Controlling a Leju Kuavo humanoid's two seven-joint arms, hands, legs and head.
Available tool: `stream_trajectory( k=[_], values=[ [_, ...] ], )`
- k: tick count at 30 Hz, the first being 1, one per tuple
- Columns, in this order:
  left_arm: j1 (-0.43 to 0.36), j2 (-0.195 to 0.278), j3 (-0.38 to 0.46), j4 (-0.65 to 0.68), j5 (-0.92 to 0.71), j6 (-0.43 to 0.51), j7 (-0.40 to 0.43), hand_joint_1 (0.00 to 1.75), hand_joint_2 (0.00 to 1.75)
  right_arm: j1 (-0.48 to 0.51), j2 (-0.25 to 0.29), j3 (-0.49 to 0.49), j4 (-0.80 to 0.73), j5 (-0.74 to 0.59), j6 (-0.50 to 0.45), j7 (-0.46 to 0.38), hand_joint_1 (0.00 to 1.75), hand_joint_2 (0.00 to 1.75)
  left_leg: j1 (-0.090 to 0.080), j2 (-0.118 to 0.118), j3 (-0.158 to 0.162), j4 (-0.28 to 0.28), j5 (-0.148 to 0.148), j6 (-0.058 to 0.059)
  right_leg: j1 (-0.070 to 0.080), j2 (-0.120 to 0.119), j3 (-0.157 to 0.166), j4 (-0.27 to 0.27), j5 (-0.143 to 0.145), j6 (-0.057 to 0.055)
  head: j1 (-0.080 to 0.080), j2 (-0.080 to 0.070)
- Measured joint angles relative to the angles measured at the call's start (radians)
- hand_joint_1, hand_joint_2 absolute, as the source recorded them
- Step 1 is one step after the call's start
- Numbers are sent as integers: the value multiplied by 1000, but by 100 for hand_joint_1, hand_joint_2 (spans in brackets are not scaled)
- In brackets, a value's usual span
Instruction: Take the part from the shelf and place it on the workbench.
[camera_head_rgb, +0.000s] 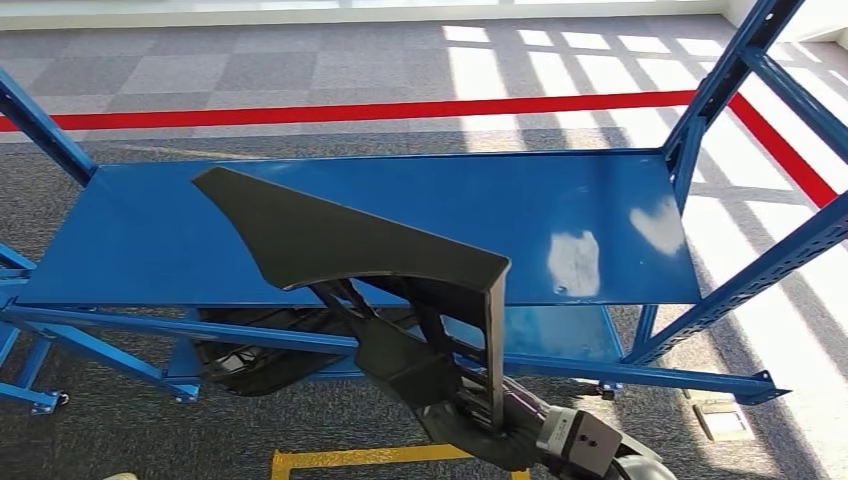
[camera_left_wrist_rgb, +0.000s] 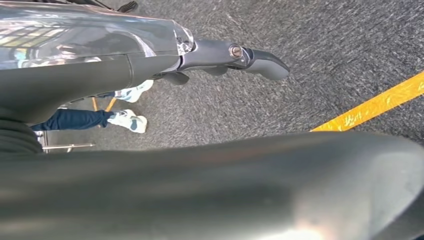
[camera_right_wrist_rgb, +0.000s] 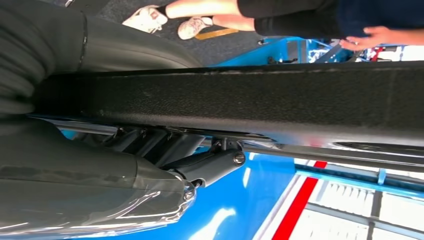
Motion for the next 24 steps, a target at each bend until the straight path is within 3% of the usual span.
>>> stream_trajectory(
  k=[9, 24],
  values=[
    [-1, 0, 0, 0, -1, 38, -20, 0, 0, -12, 7, 23, 16, 4, -1, -16, 175, 175, 0, 0, 0, 0, 0, 0, 0, 0, 0, 0, 0, 0, 0, 0],
    [-4, 17, 6, 0, 7, 134, -84, 0, 0, -107, 65, 107, 118, -20, 2, -69, 175, 175, 0, 0, 0, 0, 0, 0, 0, 0, 0, 0, 0, 0, 0, 0]
  ],
)
